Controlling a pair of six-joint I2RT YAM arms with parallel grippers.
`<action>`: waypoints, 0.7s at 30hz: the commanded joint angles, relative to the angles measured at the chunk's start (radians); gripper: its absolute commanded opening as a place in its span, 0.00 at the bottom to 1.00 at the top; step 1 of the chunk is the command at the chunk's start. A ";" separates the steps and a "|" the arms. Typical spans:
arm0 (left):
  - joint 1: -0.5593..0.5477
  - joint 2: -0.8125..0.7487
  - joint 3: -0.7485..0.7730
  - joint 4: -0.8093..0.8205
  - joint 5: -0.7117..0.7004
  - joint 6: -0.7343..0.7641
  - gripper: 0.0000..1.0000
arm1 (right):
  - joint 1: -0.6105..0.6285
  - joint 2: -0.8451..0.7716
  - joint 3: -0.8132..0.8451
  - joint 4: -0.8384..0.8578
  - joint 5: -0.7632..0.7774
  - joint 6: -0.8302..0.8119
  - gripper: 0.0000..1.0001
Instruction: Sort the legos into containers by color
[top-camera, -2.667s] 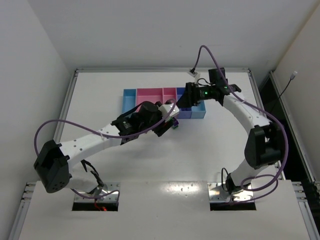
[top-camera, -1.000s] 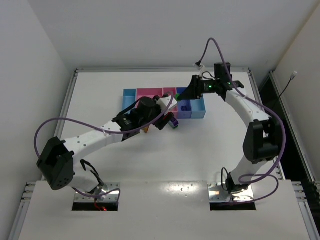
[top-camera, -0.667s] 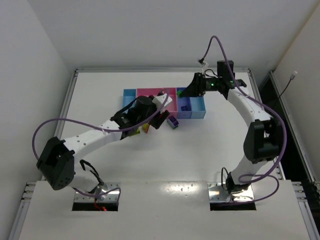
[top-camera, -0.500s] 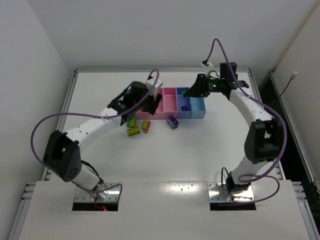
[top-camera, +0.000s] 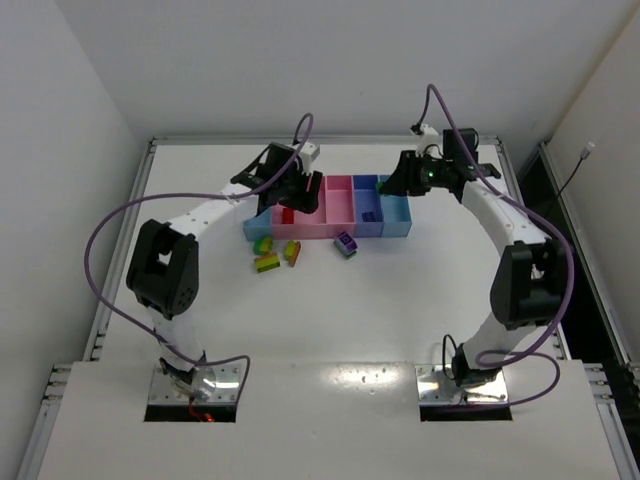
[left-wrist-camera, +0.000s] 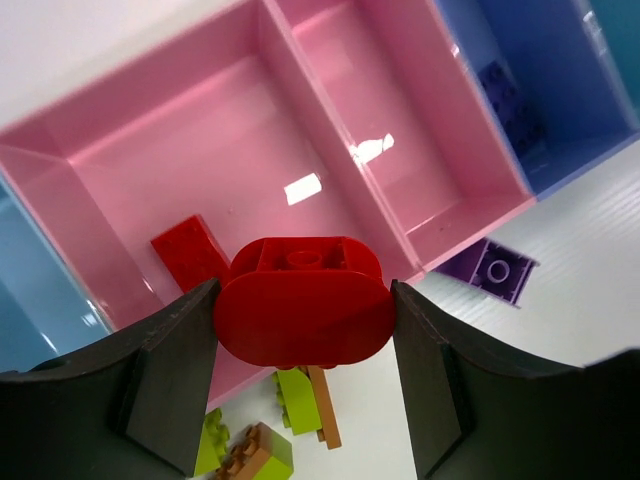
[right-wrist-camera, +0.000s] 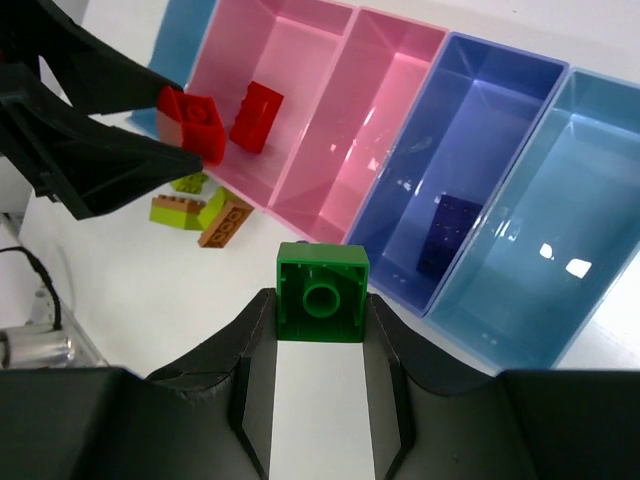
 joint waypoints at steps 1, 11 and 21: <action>0.036 0.035 0.048 -0.019 0.048 -0.028 0.20 | -0.002 0.029 0.060 0.008 0.039 -0.046 0.00; 0.085 0.083 0.077 -0.031 0.085 -0.028 0.70 | -0.002 0.122 0.069 0.017 0.057 -0.066 0.00; 0.085 0.047 0.152 0.003 0.145 -0.016 0.99 | -0.002 0.167 0.097 0.017 0.119 -0.105 0.00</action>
